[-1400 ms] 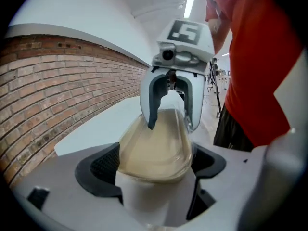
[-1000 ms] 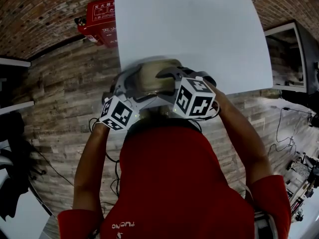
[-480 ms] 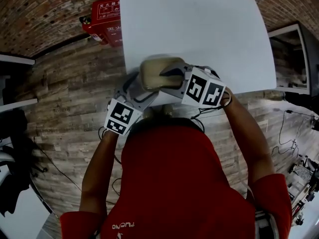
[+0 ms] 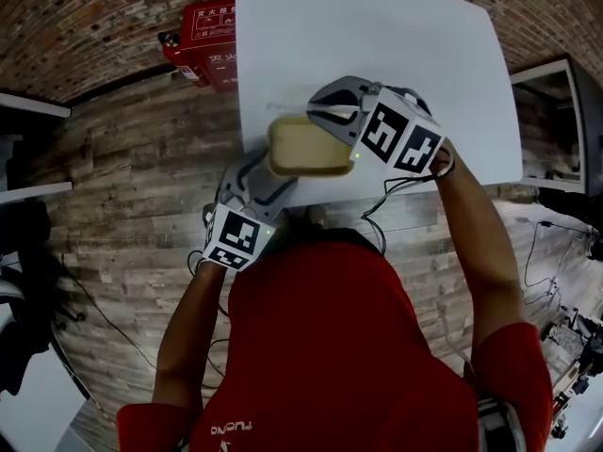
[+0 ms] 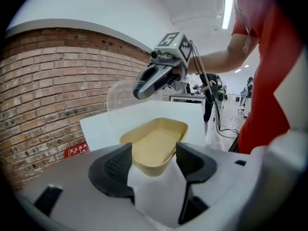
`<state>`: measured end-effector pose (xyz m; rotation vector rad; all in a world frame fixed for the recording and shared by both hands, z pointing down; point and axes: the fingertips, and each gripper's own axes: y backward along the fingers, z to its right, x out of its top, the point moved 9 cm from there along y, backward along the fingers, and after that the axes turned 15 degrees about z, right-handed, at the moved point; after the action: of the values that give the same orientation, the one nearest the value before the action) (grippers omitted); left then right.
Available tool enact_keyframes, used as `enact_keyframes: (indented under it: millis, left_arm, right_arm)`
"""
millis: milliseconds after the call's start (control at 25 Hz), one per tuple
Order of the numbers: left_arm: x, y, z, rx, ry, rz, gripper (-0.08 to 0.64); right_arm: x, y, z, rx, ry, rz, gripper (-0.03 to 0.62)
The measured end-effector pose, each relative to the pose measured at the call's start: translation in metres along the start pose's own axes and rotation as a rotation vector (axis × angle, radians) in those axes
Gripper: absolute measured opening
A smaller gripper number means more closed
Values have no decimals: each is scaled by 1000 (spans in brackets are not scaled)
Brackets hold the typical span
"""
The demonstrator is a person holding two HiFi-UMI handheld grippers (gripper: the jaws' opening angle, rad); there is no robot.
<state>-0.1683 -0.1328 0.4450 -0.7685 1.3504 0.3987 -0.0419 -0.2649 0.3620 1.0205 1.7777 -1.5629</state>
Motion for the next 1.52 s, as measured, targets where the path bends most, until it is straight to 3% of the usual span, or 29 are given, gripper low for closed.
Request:
enact_keyframes:
  millis: [120,240,360,560,680,760,880,1000,1200,1320,1520]
  left_arm:
    - [9,6,3,19,-9,52,260]
    - [24,11,2,48,25,153,137]
    - [40,6,-8,96,59,231,63]
    - [56,-15,-27,152,74,255,32]
    - [61,-22,-31,170,81,241,31]
    - [63,-24,-34,179,83,235,31]
    - [67,-25,-38,194,85,235,31]
    - [71,-26,-42,215,83,245,31]
    - [94,-28,-48,257,89,332,26]
    - [116,-27,-49,255,93,406,23]
    - [138,-17,-35,210,65,443,18]
  right_arm:
    - [-11,-5,31,18,-58,-11,46]
    - [-26,-11,57,111,-240,-9,46]
    - [-42,-18,77,182,-398,0,46]
    - [-67,-33,103,200,-493,-25,46]
    - [-77,-44,114,166,-463,-34,49]
    - [-79,-49,120,131,-420,-40,96]
    - [-77,-52,125,66,-307,-61,184]
    - [-66,-44,123,-21,-182,-25,195]
    - [-18,6,91,-180,-65,247,182]
    - [6,40,57,-283,-63,423,147]
    - [21,72,-3,-443,-94,621,62]
